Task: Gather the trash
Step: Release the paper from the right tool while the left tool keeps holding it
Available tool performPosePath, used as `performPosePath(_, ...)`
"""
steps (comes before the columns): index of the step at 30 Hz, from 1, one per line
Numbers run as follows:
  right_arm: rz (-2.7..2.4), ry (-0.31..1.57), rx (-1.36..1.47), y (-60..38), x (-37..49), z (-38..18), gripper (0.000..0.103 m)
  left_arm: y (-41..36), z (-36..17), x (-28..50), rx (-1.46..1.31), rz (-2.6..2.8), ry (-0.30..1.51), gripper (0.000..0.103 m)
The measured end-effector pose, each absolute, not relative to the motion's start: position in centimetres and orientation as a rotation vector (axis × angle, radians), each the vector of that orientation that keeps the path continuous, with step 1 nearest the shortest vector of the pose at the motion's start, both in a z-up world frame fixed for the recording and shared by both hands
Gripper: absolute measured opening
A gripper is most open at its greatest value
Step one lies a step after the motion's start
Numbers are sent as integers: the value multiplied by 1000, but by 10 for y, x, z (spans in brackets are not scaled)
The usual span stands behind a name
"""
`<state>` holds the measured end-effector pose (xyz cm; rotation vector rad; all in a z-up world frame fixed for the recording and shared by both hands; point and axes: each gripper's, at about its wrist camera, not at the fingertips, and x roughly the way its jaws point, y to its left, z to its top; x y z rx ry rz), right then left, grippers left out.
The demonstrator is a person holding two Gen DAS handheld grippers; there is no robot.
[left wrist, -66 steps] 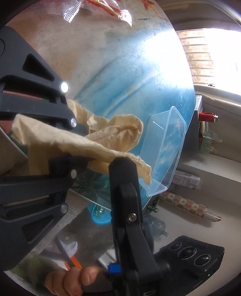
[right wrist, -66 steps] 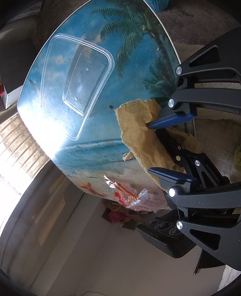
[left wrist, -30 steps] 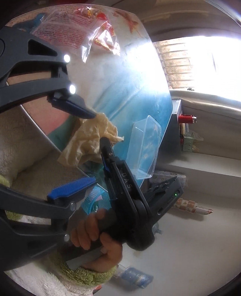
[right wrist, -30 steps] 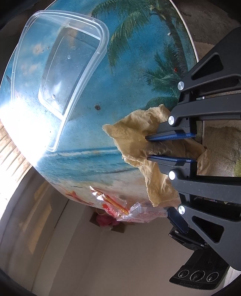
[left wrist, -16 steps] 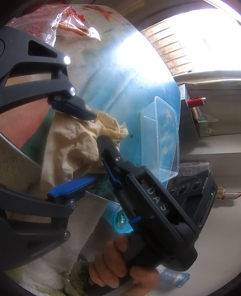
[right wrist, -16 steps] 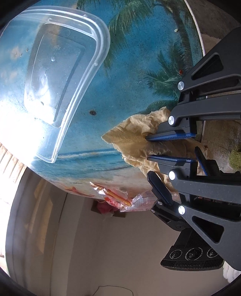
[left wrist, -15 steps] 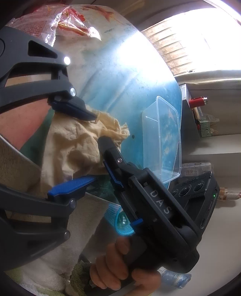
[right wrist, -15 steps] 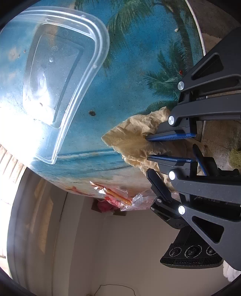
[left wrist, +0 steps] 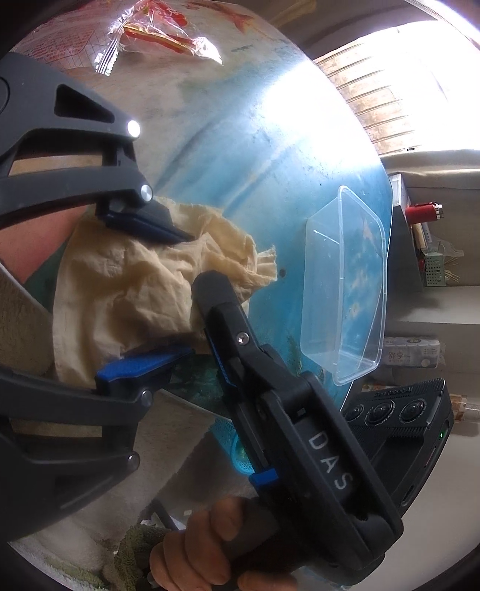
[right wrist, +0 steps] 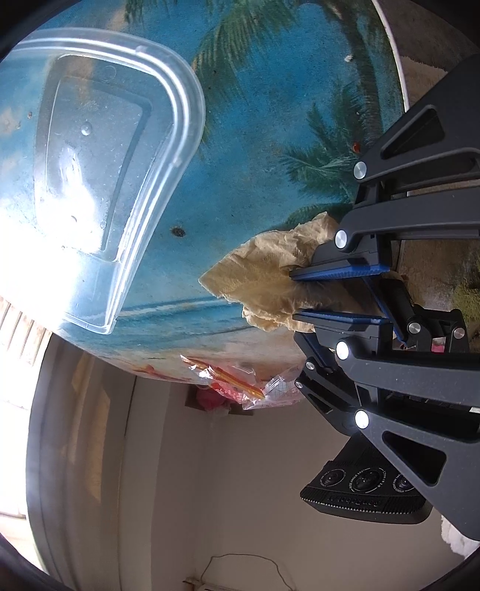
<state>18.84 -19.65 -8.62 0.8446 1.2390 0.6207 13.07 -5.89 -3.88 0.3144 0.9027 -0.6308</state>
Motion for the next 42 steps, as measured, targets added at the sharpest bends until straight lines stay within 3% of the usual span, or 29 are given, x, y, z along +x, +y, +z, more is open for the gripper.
performPosePath(6,607,1197,831,-203,181,-74,28,-52,-37,144,251,-581,923,30)
performPosePath(13,596,1144,845,-212,171,-63,36,-46,-35,143,219,-553,932,17)
performPosePath(26,587,1002,746,-219,142,-22,68,-21,-14,117,69,-497,864,13)
performPosePath(42,257,887,554,-252,125,33,69,7,-14,111,-105,-408,870,13)
